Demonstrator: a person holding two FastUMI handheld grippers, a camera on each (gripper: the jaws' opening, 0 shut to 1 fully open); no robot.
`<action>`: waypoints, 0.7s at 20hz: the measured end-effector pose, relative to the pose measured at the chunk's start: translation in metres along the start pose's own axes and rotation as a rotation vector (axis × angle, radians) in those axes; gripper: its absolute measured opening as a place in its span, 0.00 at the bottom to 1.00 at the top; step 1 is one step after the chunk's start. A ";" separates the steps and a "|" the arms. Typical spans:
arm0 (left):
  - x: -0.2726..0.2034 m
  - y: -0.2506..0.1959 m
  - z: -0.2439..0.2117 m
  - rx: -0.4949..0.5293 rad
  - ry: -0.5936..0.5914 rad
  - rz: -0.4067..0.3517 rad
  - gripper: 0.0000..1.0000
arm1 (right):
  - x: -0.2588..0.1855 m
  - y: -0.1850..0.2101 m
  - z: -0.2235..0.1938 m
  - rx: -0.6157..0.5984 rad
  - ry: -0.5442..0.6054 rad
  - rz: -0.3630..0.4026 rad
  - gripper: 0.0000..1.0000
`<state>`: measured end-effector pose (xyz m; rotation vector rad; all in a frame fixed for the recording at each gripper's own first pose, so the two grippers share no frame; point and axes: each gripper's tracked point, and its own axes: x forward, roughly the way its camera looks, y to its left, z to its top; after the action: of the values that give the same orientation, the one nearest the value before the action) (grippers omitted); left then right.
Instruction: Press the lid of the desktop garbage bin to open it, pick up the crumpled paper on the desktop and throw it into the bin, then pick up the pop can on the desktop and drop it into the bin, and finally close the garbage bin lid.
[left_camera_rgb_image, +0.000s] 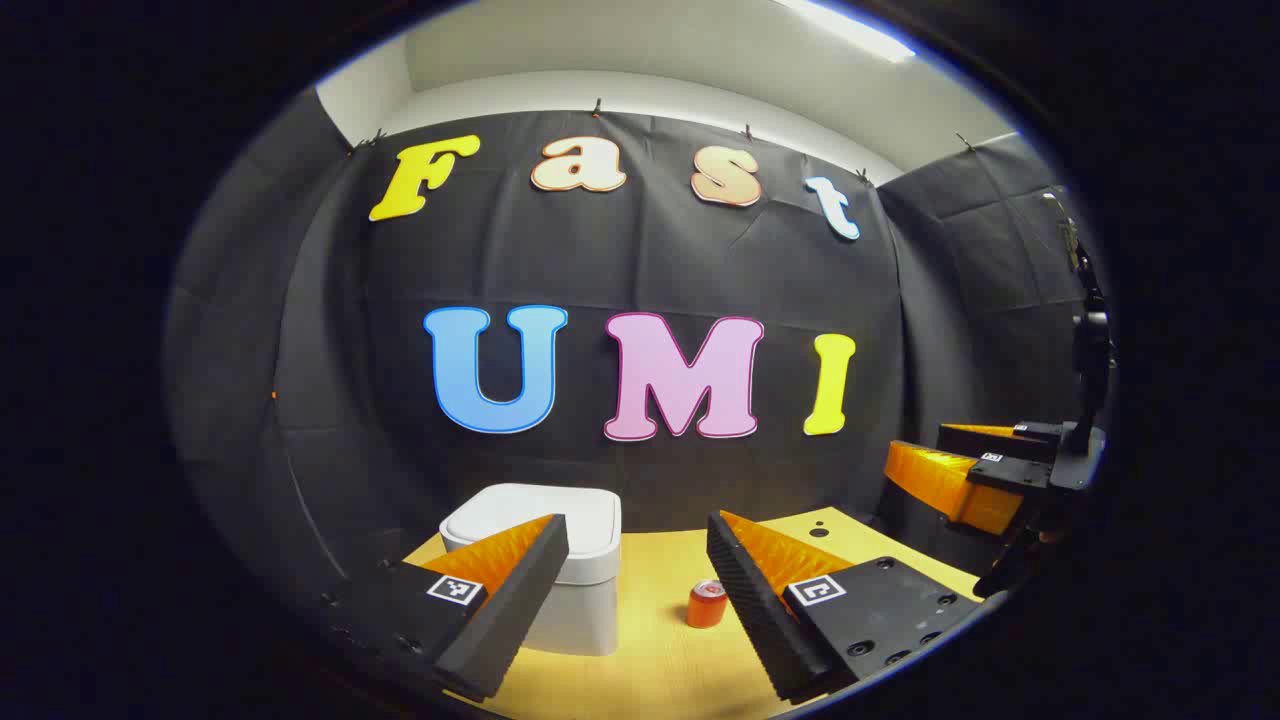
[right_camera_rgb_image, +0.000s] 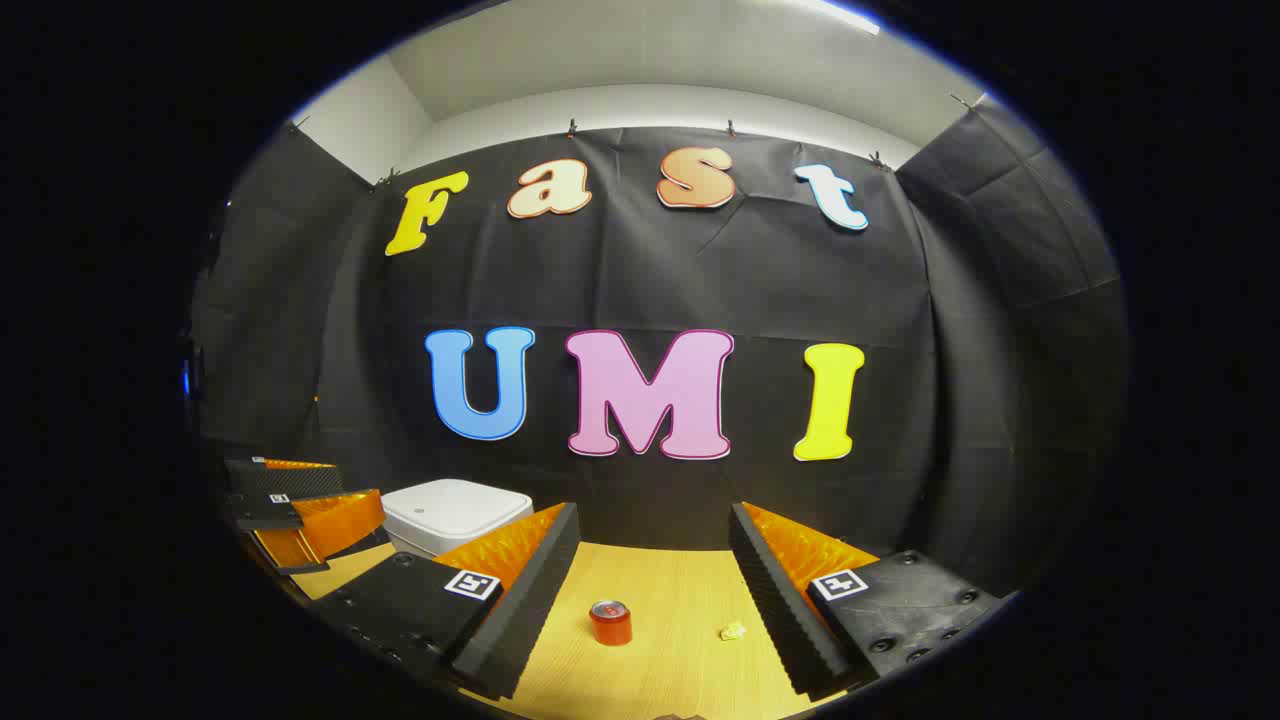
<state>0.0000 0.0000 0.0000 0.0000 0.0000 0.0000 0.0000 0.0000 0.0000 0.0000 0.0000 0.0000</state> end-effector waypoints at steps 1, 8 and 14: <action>0.000 0.001 0.005 0.000 -0.010 0.006 0.95 | 0.002 0.002 -0.002 -0.004 0.007 0.012 0.97; -0.006 0.016 0.013 0.020 -0.025 0.063 0.95 | 0.012 0.021 -0.007 0.000 0.031 0.077 0.96; -0.009 0.021 0.013 0.011 -0.024 0.096 0.95 | 0.019 0.033 -0.002 0.006 0.015 0.124 0.96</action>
<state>-0.0095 0.0214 0.0133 0.0109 -0.0236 0.0961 0.0186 0.0333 -0.0020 0.0061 0.0148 0.1241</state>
